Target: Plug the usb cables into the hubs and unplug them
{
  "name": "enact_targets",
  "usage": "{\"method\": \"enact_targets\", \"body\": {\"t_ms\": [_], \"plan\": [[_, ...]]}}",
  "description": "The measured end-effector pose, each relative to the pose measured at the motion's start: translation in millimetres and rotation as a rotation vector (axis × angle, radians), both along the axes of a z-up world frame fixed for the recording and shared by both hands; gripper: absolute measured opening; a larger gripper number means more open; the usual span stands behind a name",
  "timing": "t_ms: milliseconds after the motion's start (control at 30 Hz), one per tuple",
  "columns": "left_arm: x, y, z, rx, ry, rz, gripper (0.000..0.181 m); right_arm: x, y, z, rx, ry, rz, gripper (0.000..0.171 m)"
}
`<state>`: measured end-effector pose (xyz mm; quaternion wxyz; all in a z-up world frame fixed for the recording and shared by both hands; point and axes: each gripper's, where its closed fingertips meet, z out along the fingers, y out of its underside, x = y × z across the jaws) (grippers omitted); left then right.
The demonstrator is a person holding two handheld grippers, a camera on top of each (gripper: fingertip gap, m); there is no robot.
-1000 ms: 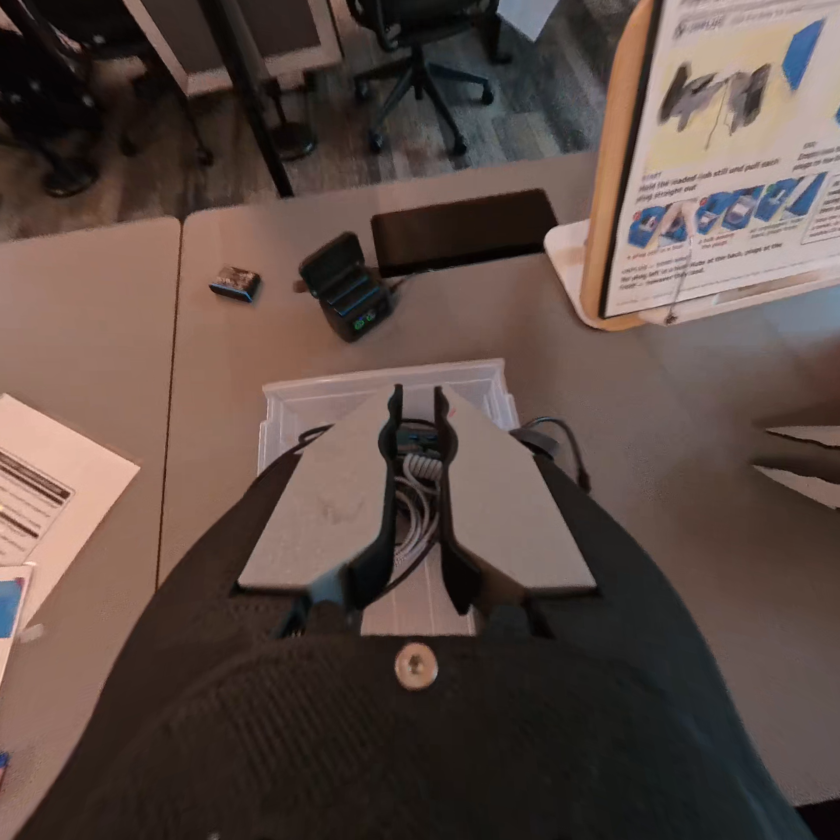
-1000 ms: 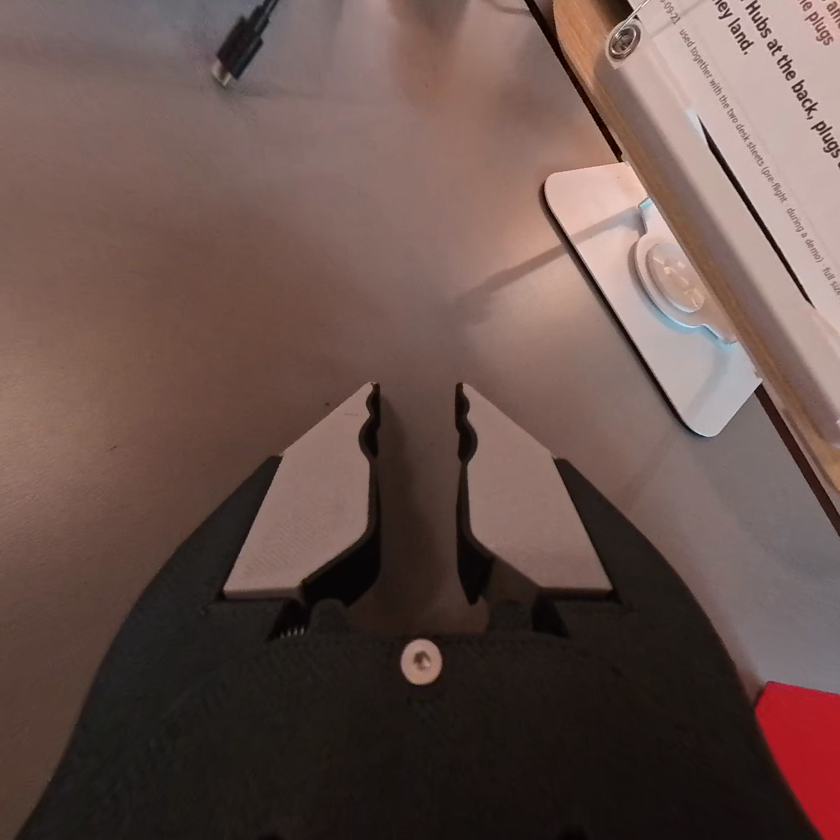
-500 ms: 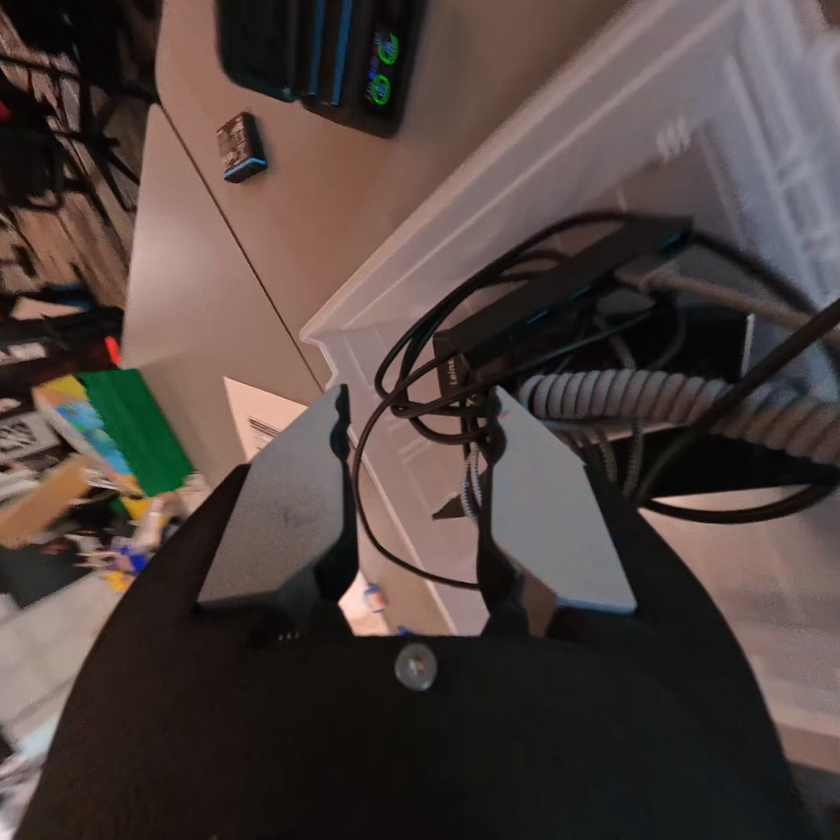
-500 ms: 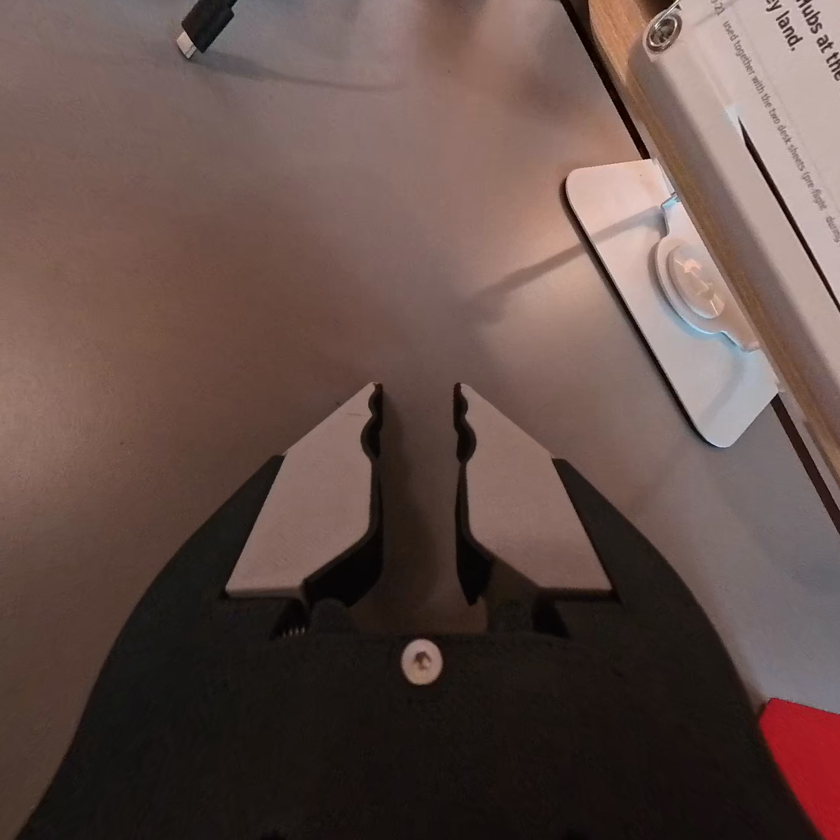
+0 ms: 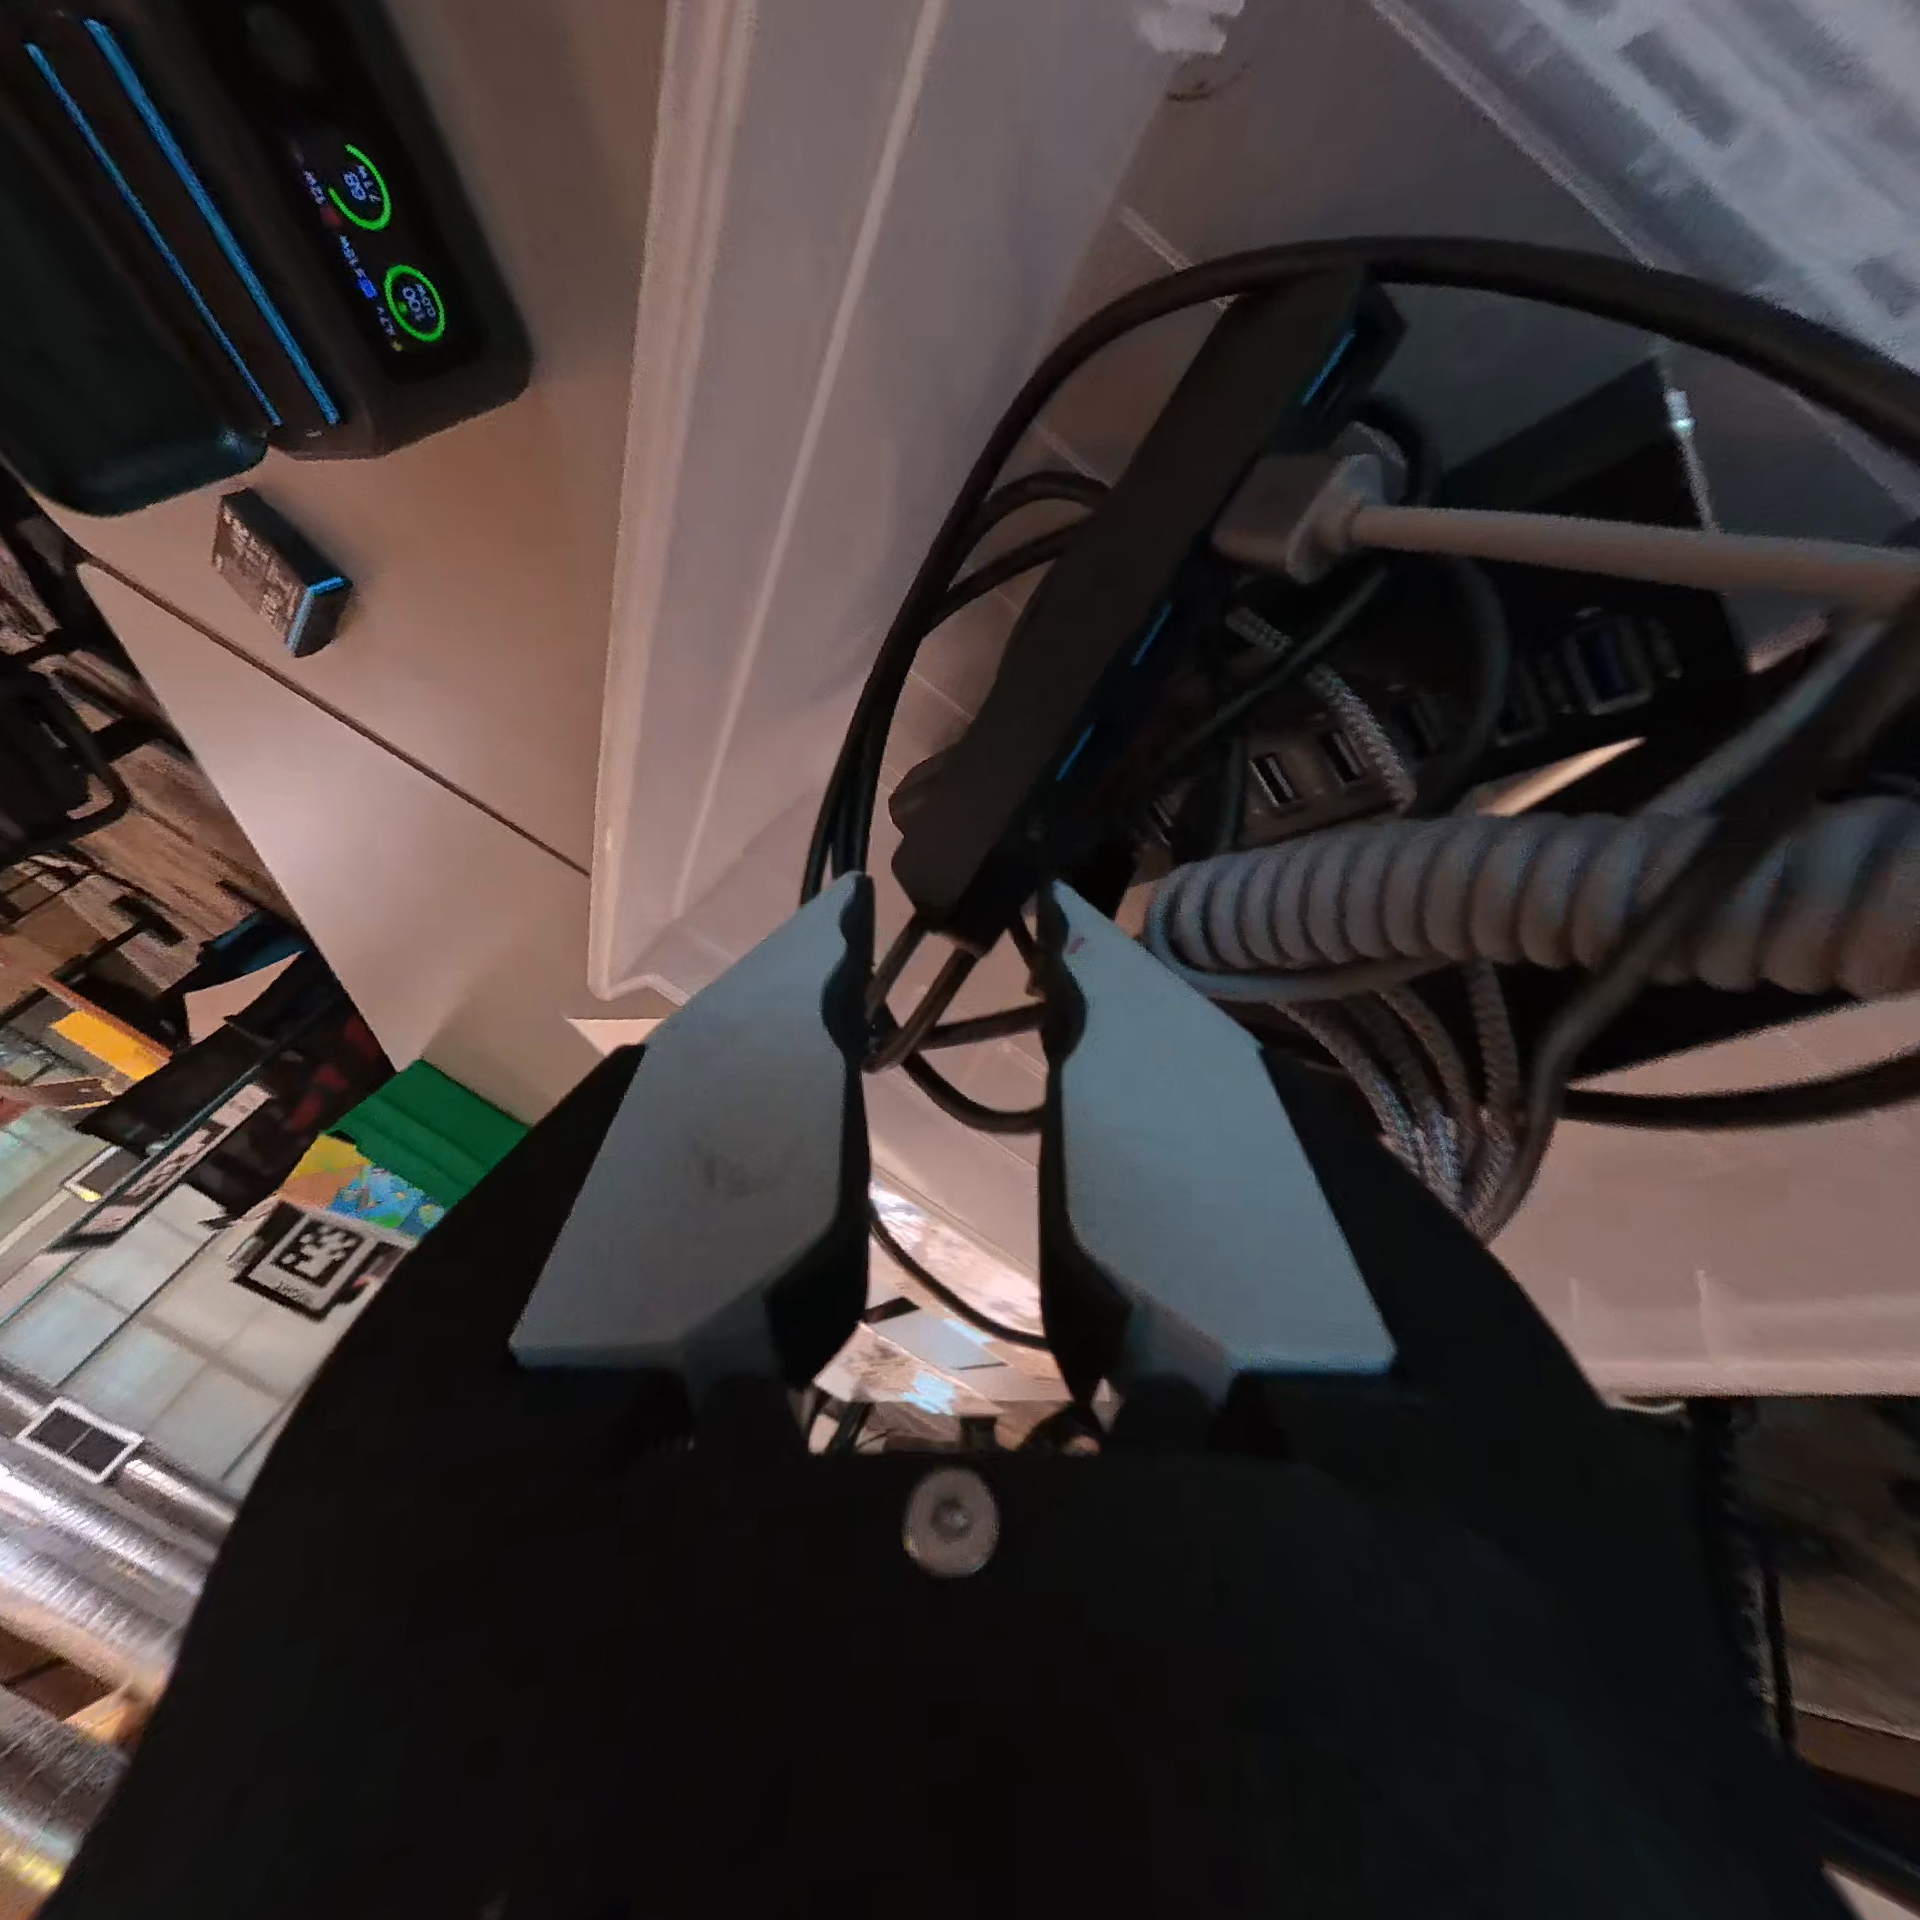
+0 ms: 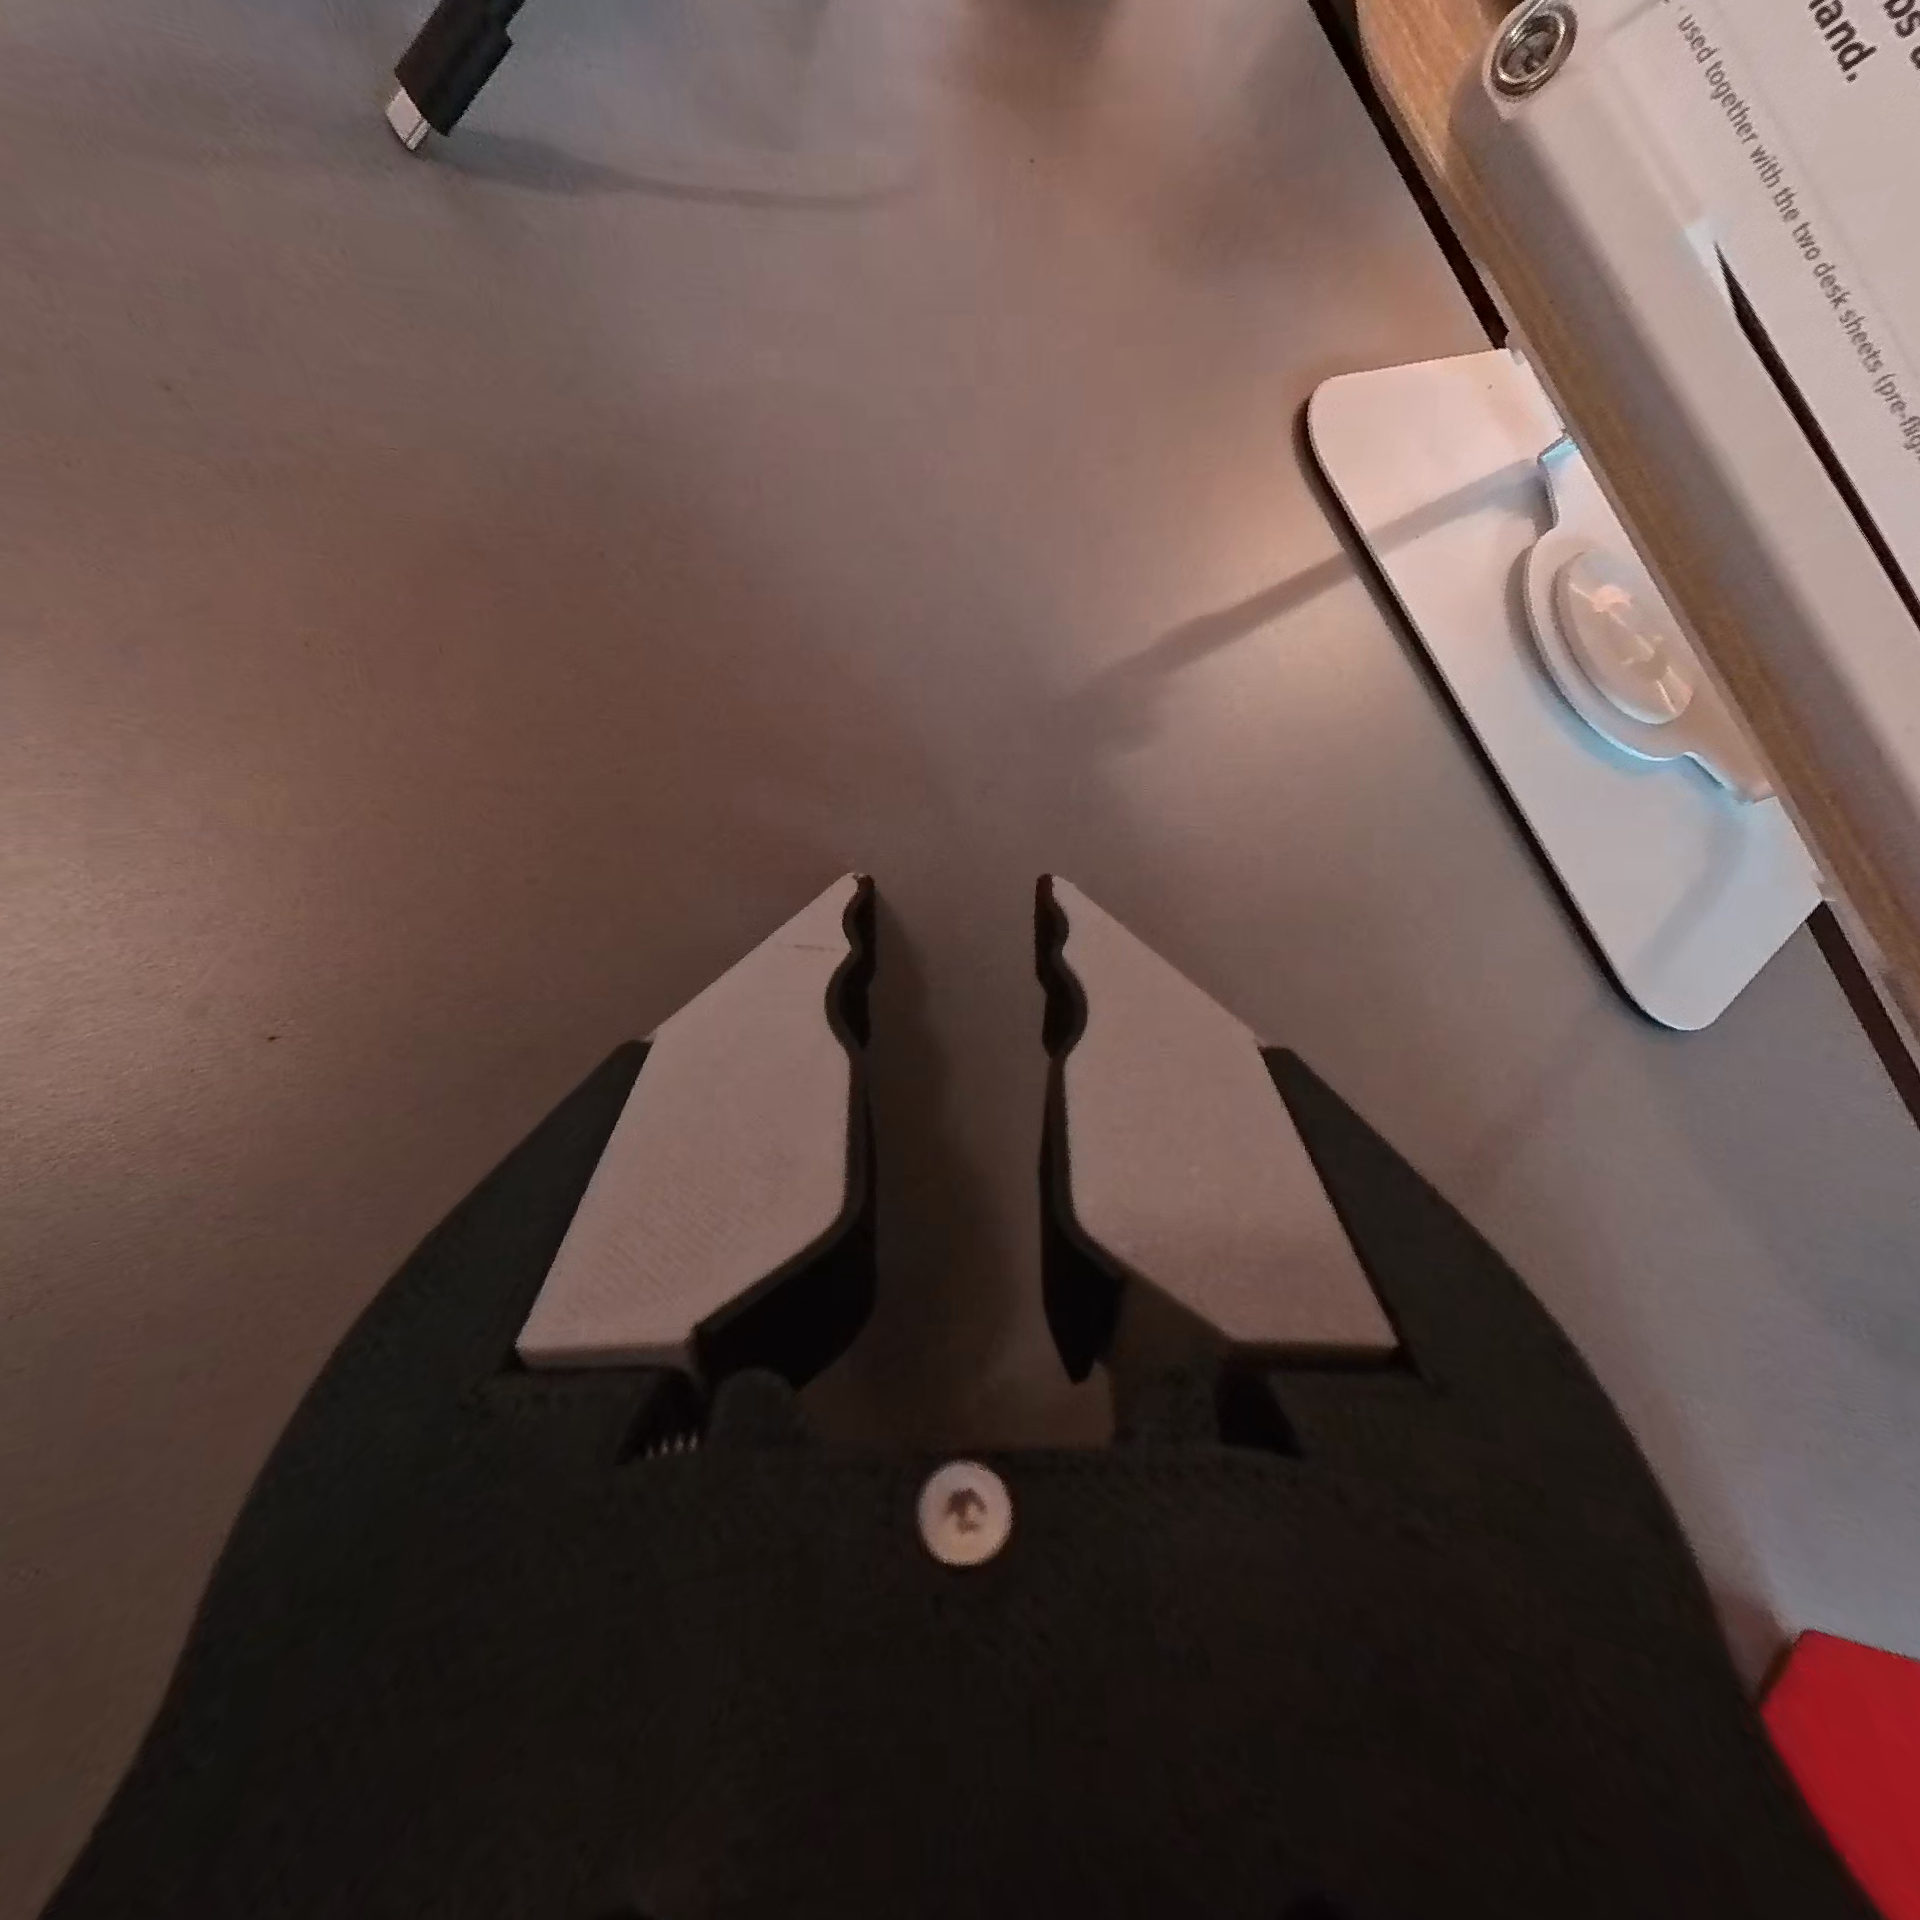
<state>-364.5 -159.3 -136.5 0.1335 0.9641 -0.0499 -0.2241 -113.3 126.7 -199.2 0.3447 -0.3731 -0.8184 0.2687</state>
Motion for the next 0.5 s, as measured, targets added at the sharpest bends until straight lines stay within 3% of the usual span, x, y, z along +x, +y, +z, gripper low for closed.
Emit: {"method": "enact_targets", "body": {"t_ms": [67,233,500], "plan": [[-9,2,-3,-0.016,0.056,-0.038,0.019,0,0,0,-0.004,-0.003,-0.001,0.027],[-13,8,20,0.116,0.203,-0.115,0.016,0,1,0,0.002,0.002,-0.005,0.027],[-9,-10,162,0.393,0.607,-0.084,0.013,-1,2,1,0.013,0.011,-0.014,0.026]]}}
